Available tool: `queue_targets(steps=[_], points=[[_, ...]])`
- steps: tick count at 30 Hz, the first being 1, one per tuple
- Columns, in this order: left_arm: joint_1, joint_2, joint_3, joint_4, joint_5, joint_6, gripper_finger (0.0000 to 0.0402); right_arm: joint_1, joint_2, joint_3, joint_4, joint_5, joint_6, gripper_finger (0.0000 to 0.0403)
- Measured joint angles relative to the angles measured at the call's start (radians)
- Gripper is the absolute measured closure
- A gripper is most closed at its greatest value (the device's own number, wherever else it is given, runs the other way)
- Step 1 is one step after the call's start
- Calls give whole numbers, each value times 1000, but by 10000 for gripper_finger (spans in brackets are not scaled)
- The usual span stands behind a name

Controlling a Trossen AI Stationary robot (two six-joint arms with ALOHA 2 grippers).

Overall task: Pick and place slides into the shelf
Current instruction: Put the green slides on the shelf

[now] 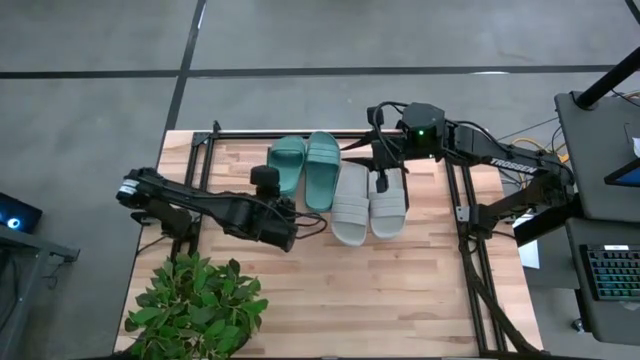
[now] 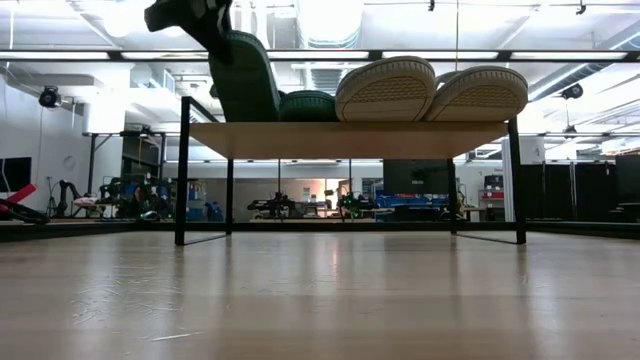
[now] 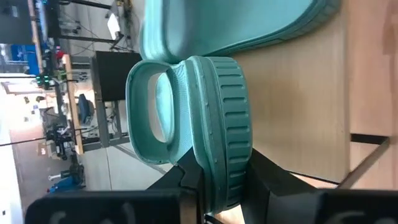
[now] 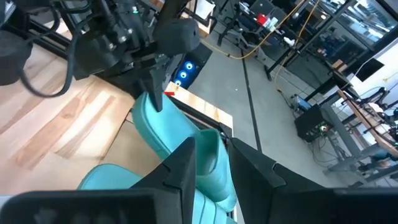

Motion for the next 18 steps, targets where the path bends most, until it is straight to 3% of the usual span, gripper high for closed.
queue_targets(steps=[11,15,18], points=[[0,80,49,-19,89,-10,362,0,0,0,-4,0,15,317],[1,89,49,-16,171,-19,362,0,0,-1,-4,0,22,319],[1,86,49,-15,186,-57,331,0,0,-1,-4,-1,30,315]])
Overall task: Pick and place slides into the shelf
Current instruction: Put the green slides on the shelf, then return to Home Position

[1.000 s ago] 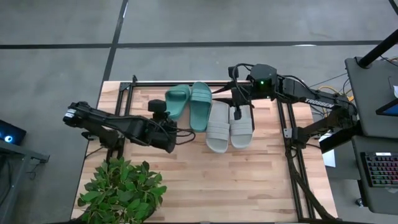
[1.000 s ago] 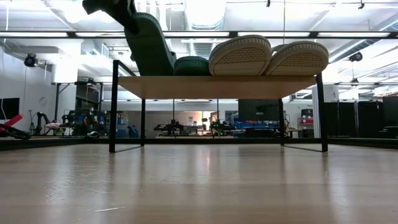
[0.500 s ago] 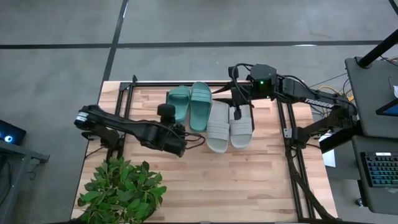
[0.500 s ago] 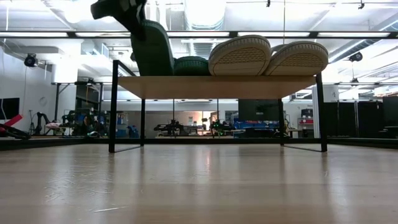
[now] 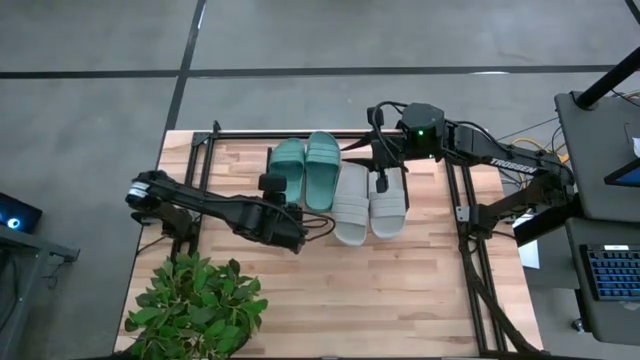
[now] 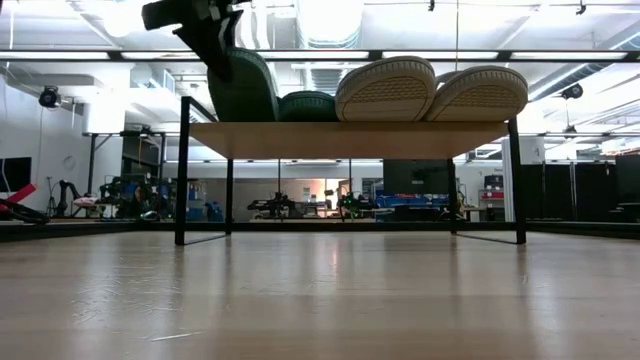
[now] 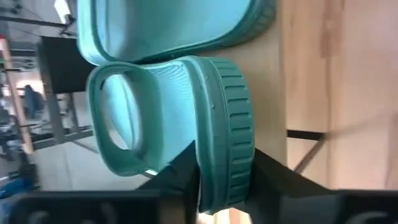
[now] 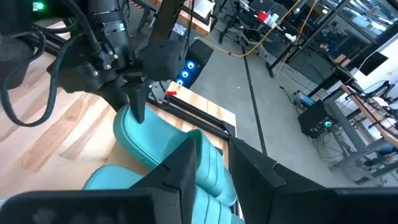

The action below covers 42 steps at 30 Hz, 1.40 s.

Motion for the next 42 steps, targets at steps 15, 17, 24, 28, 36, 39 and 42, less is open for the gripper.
queue_targets(steps=[15,17,24,28,36,39,42], points=[[5,-28,20,10,387,-3,173,0,0,-1,0,0,28,304],[5,-32,37,10,444,-18,172,0,-1,-2,0,-1,44,306],[-14,-89,107,104,483,-32,174,4,-49,-3,1,-2,286,307],[-30,-164,120,261,483,54,197,26,-122,-3,0,0,358,315],[-40,-346,-3,771,253,270,295,109,-311,-56,6,15,333,338],[-40,-407,-83,908,174,387,348,128,-385,-132,24,37,333,343],[-42,-470,-172,992,161,444,392,133,-452,-241,64,48,348,344]])
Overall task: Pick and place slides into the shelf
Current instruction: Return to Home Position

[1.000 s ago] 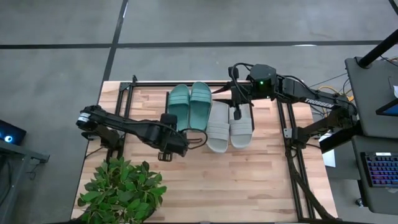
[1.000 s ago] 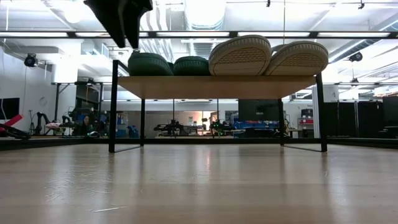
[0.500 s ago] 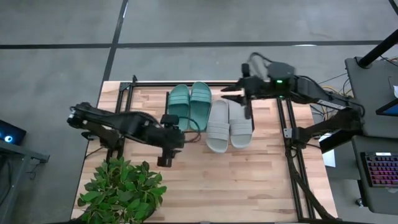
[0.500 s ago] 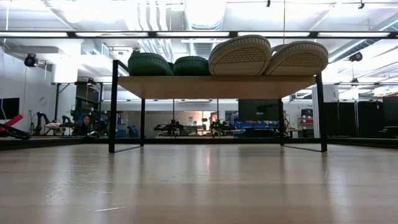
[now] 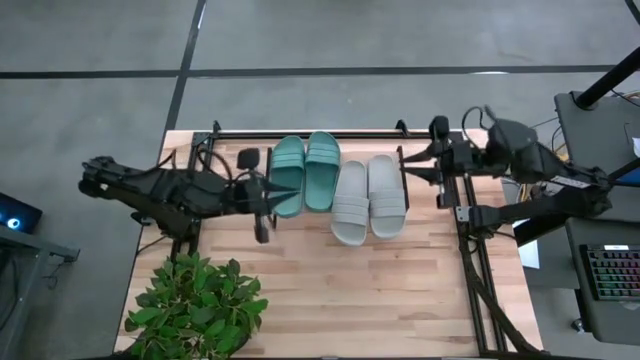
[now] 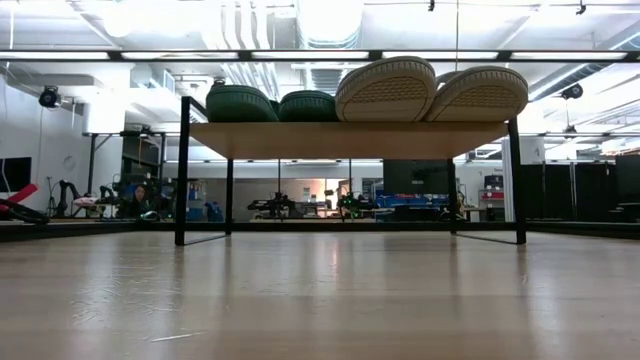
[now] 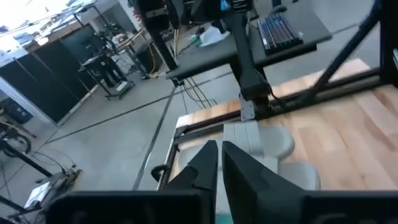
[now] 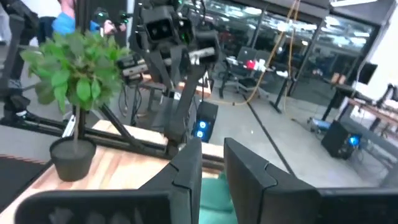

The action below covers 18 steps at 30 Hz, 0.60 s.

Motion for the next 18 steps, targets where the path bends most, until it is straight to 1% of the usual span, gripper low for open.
queue_targets(steps=[6,8,10,12,15,18], points=[[-28,-160,-236,77,1,19,394,0,-105,-226,125,75,44,344],[-27,-232,-318,98,33,26,399,0,-126,-284,159,106,44,344],[-23,-303,-392,140,92,34,400,0,-143,-326,175,121,45,344],[-4,-376,-458,213,158,68,401,0,-151,-353,190,121,48,344],[53,-474,-528,335,185,145,401,0,-158,-385,205,121,67,344],[113,-553,-577,330,191,159,401,0,-156,-406,212,120,89,344]])
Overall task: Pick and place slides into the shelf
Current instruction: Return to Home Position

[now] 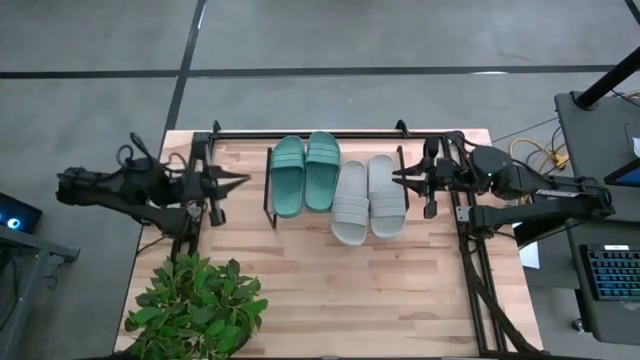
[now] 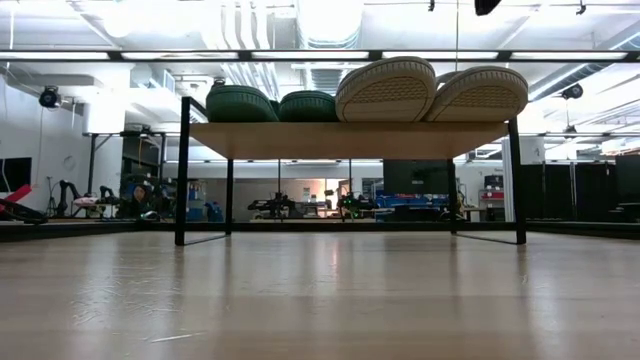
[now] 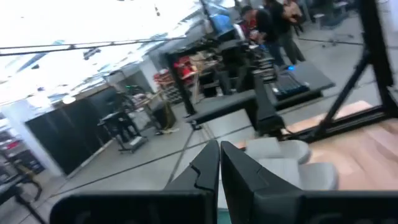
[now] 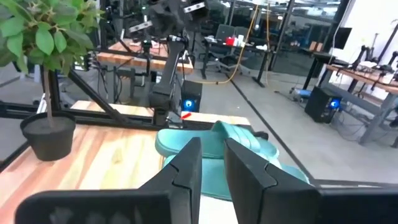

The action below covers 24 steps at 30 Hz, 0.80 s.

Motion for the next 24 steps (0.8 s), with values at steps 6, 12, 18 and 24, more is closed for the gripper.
queue_targets(steps=[6,12,18,24], points=[[14,-128,-168,0,9,-24,401,0,14,-11,2,0,0,344],[14,-339,-385,56,7,-33,401,0,12,-11,1,-1,-8,344],[14,-550,-493,27,39,-54,402,0,11,-11,0,-2,-9,344],[13,-616,-580,6,67,-116,401,0,12,-14,-7,-2,-7,344]])
